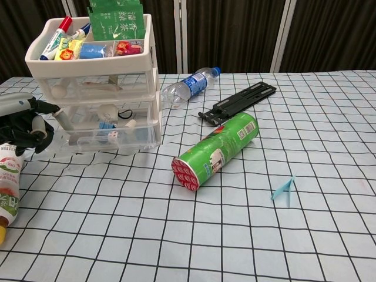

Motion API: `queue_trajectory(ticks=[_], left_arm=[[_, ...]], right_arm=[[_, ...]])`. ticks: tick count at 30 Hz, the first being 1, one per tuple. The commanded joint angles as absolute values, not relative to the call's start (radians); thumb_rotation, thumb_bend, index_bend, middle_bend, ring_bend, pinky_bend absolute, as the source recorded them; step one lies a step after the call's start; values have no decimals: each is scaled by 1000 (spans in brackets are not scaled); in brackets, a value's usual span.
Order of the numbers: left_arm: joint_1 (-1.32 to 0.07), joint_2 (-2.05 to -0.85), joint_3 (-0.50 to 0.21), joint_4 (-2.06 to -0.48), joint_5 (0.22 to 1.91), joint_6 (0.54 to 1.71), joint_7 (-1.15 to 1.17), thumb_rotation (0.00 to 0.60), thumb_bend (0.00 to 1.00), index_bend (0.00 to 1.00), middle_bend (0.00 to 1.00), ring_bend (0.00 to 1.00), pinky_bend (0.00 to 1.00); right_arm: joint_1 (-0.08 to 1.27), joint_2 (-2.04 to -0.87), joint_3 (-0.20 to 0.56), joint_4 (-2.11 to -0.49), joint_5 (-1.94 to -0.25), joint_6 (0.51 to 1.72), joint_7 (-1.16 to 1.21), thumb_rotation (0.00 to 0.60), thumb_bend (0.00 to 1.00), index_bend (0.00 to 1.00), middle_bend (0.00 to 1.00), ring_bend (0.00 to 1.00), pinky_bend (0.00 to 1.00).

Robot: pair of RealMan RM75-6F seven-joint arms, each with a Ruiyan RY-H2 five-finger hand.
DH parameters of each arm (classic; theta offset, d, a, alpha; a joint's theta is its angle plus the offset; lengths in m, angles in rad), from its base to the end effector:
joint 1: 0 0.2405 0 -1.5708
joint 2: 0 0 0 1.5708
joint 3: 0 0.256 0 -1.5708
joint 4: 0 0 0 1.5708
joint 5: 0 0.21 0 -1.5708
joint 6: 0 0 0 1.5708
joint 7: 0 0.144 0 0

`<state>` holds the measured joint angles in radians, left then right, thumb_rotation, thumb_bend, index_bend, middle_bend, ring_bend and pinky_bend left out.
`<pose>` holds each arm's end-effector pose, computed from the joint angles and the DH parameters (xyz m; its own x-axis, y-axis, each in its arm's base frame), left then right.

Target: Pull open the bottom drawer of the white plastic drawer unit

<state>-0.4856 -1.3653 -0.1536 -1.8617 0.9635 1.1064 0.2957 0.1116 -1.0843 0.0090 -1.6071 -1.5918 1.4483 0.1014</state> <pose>-0.1931 0.2692 0.0321 0.1241 0.3720 0.9199 0.9922 -0.0329 -0.1205 -0.3039 -0.1799 0.1551 0.3520 -0.0761 0.9329 -0.9325 -0.1143 0.3425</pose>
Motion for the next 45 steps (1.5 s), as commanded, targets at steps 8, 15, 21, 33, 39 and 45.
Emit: queue_trajectory(ticks=[8,15,21,33,39,45], left_arm=[[-479,-1349,-132,-1875,1001,1112,273,600,1000,532,744,751,640],[-478,-1341,-120,-1871,1001,1100,262,600,1000,531,744,751,640],[-470,-1336,-103,-1879,1028,1103,246,600,1000,532,744,752,640],[-452,-1320,-62,-1911,1099,1117,242,600,1000,521,744,751,640],[-446,-1318,-40,-1907,1110,1108,246,600,1000,523,744,752,640],[-441,-1321,-32,-1894,1121,1107,236,600,1000,470,744,751,640]], right_arm=[[111,-1084,9,-1608,-1592,1450,103,600,18,24,0,0,0],[111,-1083,10,-1609,-1591,1450,103,600,18,24,0,0,0],[111,-1083,10,-1609,-1588,1447,102,600,18,24,0,0,0],[111,-1082,9,-1610,-1587,1445,101,600,17,24,0,0,0],[112,-1083,8,-1610,-1589,1443,99,600,17,24,0,0,0],[112,-1085,9,-1609,-1587,1442,96,600,17,24,0,0,0]])
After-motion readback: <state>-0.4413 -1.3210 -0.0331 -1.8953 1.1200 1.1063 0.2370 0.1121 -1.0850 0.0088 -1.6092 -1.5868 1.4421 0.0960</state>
